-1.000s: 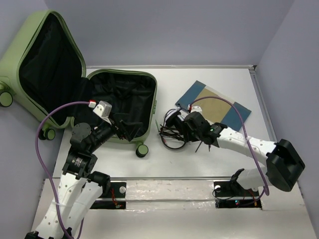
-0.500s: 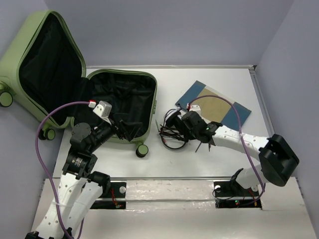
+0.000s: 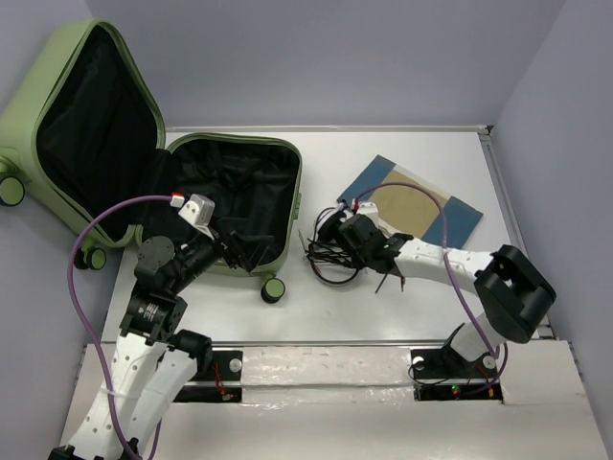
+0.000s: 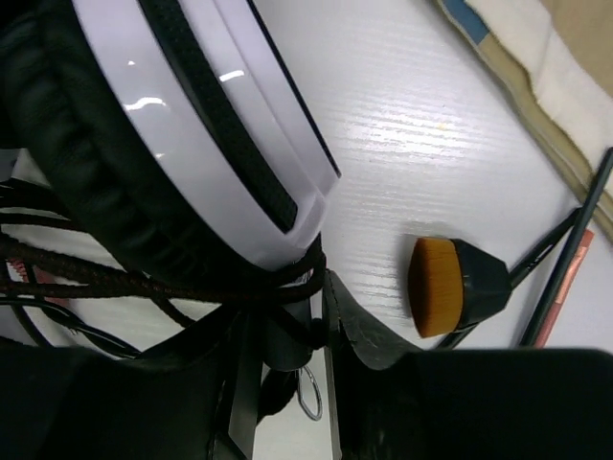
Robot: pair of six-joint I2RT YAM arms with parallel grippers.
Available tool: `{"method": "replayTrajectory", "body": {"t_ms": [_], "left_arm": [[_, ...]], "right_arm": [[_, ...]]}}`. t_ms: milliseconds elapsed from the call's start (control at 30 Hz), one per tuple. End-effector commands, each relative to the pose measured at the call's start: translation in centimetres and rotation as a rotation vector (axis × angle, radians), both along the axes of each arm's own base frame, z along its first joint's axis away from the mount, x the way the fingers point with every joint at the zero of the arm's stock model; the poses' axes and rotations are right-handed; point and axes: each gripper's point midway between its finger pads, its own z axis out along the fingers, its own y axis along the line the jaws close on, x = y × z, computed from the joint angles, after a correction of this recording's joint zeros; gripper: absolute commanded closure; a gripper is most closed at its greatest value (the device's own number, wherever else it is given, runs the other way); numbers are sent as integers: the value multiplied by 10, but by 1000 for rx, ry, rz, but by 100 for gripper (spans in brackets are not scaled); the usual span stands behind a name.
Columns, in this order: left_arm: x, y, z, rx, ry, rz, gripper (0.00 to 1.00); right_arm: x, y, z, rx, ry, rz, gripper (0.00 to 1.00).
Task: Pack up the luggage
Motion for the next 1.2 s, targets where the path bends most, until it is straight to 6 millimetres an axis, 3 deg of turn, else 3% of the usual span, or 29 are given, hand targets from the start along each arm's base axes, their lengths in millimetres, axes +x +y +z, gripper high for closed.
{"method": "replayTrajectory", "body": {"t_ms": [0,100,167,433,500,533,567,667,800,833,867,900,933,967,1033,1100,1167], "left_arm": [[-3,0,26,-28,-78,-8,1],[4,9,29,-33,-69,60,1],[7,14,32,-42,-72,97,1],[14,34,34,-47,-52,226,1],[15,36,35,-48,-54,241,1],[15,37,35,-49,-53,245,1],[16,39,35,-48,-50,258,1],[21,47,33,-45,-36,313,1],[24,56,31,-44,-25,364,1],[25,57,32,-45,-26,368,1],[24,57,32,-46,-28,371,1],[25,58,32,-44,-27,376,1],[24,58,32,-44,-27,375,1],[25,58,31,-43,-26,375,1],[24,57,31,-44,-27,368,1],[24,57,31,-46,-28,365,1],[23,55,31,-47,-30,355,1]], "right_arm": [[27,7,86,130,-236,-49,91],[31,13,133,197,-314,-20,93],[37,34,163,262,-357,33,93],[64,122,217,385,-433,202,93],[78,146,218,396,-429,235,93],[77,149,220,406,-430,248,93],[85,169,218,421,-433,272,93],[95,214,202,446,-410,342,93],[112,255,187,502,-376,386,91],[108,267,189,525,-368,411,87],[107,275,190,544,-360,434,59],[109,282,195,547,-354,457,43],[105,286,200,538,-359,465,20],[105,282,201,516,-366,468,15],[101,268,221,510,-400,445,16],[97,250,229,476,-425,432,18],[81,206,231,409,-447,380,29]]}}
